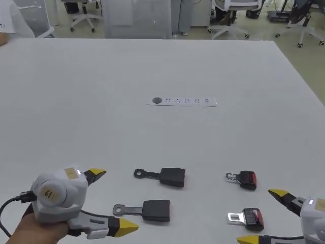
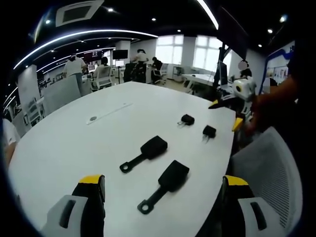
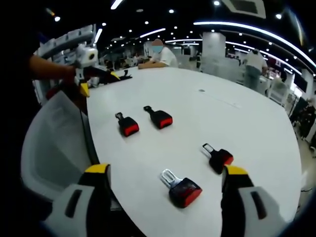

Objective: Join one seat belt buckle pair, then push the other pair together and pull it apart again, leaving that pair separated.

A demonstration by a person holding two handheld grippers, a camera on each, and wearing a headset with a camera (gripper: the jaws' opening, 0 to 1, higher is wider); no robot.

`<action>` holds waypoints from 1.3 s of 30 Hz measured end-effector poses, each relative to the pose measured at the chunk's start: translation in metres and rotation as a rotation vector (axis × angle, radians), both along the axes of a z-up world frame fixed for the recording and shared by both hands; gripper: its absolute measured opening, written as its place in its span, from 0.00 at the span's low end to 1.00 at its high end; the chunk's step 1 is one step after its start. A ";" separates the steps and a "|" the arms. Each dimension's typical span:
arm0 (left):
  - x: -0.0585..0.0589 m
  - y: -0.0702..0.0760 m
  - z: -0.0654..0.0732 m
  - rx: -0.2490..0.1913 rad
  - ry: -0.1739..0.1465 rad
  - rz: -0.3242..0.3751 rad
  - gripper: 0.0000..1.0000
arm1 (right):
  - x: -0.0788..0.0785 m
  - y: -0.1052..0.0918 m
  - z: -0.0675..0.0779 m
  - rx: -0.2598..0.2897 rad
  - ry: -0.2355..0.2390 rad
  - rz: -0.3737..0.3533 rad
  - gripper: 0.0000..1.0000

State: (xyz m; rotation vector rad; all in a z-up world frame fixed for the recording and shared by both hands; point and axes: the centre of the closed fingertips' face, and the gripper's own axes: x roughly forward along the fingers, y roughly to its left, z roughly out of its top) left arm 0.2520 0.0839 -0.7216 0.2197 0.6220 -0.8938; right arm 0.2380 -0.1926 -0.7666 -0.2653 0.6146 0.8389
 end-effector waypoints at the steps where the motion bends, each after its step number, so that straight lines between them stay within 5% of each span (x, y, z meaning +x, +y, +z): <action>1: 0.001 0.000 -0.001 0.003 0.001 -0.003 1.00 | 0.000 -0.001 -0.002 -0.007 0.004 0.007 0.94; 16: 0.008 -0.010 -0.022 0.067 0.021 -0.096 1.00 | 0.007 -0.010 -0.024 -0.085 0.058 0.099 0.90; 39: 0.014 -0.030 -0.069 0.126 0.107 -0.218 1.00 | 0.011 -0.020 -0.055 -0.136 0.159 0.220 0.85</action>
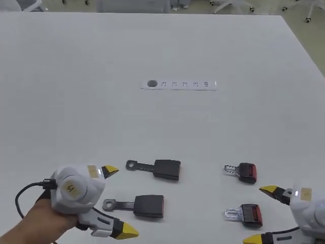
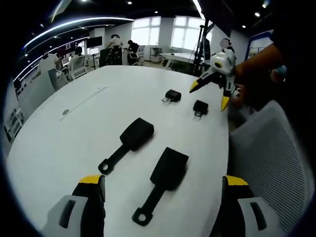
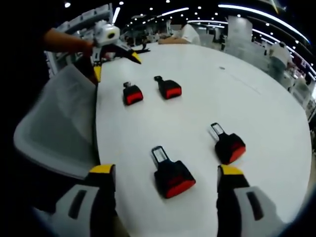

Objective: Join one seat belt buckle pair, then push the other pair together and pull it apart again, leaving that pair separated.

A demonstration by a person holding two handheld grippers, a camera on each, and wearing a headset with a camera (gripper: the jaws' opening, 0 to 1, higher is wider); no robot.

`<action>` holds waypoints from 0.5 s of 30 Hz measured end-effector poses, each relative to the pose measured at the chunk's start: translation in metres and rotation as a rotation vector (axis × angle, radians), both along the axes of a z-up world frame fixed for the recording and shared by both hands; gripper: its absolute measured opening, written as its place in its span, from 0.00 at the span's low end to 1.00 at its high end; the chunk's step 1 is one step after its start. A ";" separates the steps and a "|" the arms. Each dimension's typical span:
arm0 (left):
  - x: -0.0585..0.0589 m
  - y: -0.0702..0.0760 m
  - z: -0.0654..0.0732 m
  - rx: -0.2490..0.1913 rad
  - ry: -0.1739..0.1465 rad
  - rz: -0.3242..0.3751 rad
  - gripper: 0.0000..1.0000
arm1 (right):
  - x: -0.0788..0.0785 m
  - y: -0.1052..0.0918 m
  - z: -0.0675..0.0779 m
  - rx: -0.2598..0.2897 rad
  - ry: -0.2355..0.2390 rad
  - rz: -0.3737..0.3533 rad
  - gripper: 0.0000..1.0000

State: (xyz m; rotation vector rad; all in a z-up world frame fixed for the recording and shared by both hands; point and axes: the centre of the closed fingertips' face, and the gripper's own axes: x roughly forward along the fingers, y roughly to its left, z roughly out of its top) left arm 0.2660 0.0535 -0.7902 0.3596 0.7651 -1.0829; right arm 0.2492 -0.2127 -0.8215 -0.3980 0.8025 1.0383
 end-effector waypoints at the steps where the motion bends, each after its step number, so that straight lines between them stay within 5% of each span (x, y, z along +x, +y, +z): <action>1: 0.000 0.000 -0.002 0.003 0.003 -0.004 1.00 | 0.000 0.000 -0.001 -0.002 0.001 0.005 0.85; 15: -0.001 -0.013 -0.030 0.041 0.065 -0.100 0.88 | -0.004 0.001 -0.020 -0.043 0.069 0.118 0.78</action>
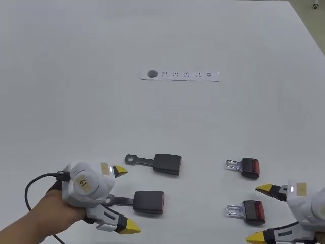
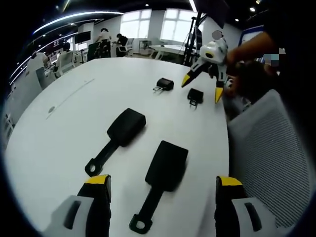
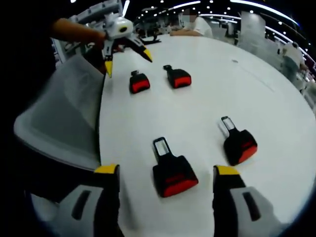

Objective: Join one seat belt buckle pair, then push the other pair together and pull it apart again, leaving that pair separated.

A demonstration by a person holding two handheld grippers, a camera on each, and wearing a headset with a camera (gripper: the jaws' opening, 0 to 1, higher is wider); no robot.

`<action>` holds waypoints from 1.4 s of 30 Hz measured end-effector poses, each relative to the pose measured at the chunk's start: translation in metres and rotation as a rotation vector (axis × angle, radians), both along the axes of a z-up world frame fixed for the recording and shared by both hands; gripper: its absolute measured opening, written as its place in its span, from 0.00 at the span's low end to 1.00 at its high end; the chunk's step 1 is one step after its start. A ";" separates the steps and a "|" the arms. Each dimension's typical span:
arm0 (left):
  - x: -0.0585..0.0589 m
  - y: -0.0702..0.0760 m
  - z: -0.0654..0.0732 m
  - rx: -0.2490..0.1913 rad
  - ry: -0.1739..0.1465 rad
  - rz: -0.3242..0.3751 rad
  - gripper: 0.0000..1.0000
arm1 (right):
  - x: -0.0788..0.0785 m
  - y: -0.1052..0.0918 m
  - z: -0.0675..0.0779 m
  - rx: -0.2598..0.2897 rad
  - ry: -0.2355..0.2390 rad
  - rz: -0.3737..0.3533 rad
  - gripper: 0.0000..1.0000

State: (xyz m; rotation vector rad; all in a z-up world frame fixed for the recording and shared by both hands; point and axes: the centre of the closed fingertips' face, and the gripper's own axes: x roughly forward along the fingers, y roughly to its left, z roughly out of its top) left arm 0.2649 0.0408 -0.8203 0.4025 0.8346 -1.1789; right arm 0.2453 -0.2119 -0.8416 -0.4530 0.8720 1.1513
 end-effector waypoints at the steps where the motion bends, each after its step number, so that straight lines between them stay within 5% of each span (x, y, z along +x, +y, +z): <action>1: 0.000 0.000 -0.002 0.005 0.003 -0.007 0.87 | 0.000 0.000 0.000 -0.001 0.002 0.007 0.77; 19: -0.004 -0.005 -0.028 0.082 0.034 -0.126 0.71 | 0.001 -0.010 -0.009 -0.068 0.027 0.117 0.57; 42: -0.001 -0.011 -0.030 0.062 0.050 -0.129 0.72 | -0.002 -0.012 -0.013 -0.076 0.053 0.112 0.58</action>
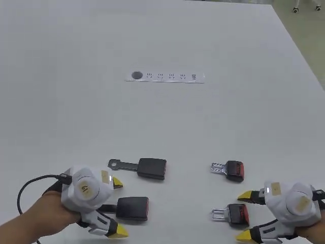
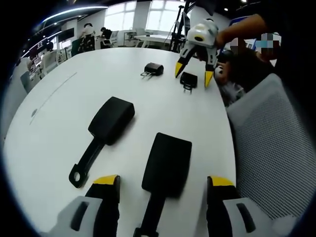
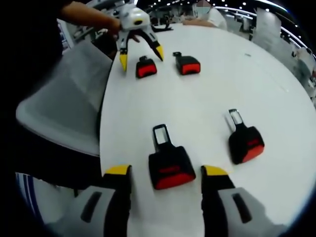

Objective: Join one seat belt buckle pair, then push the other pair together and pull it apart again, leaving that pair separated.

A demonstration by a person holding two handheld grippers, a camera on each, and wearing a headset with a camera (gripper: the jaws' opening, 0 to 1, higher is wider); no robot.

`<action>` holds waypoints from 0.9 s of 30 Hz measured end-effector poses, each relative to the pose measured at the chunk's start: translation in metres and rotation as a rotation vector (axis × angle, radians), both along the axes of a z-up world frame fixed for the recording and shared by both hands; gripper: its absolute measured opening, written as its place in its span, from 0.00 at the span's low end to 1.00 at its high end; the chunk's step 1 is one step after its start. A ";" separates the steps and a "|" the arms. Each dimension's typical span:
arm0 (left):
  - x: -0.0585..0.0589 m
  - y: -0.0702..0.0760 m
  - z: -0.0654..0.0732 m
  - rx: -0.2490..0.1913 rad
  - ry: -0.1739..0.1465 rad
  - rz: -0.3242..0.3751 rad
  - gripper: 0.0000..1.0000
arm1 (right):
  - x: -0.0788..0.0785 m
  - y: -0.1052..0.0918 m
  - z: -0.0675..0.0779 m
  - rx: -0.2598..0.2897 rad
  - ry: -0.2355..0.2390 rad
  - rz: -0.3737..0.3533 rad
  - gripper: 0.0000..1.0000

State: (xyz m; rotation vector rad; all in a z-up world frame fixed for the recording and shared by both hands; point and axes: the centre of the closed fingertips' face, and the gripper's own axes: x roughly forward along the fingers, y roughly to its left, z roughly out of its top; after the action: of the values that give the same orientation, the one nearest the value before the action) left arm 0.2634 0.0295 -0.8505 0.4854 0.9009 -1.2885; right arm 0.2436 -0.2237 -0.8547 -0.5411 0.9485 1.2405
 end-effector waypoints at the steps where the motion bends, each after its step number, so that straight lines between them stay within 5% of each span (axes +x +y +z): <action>1: 0.001 -0.001 0.001 -0.008 -0.007 -0.001 0.72 | 0.000 0.000 0.000 0.002 0.001 -0.001 0.58; 4: 0.006 -0.002 0.001 -0.027 0.006 0.025 0.69 | 0.000 -0.001 0.000 0.004 0.000 0.005 0.57; 17: 0.000 -0.002 -0.001 -0.025 -0.027 -0.039 0.66 | -0.001 -0.002 0.000 -0.006 0.004 0.038 0.52; 27: -0.001 -0.001 -0.003 0.000 -0.040 -0.109 0.49 | 0.000 -0.003 -0.002 -0.018 -0.015 0.071 0.49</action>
State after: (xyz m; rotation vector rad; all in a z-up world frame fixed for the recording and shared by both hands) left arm 0.2624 0.0290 -0.8539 0.5651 0.8502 -1.3728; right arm 0.2433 -0.2269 -0.8562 -0.6025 0.9351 1.2907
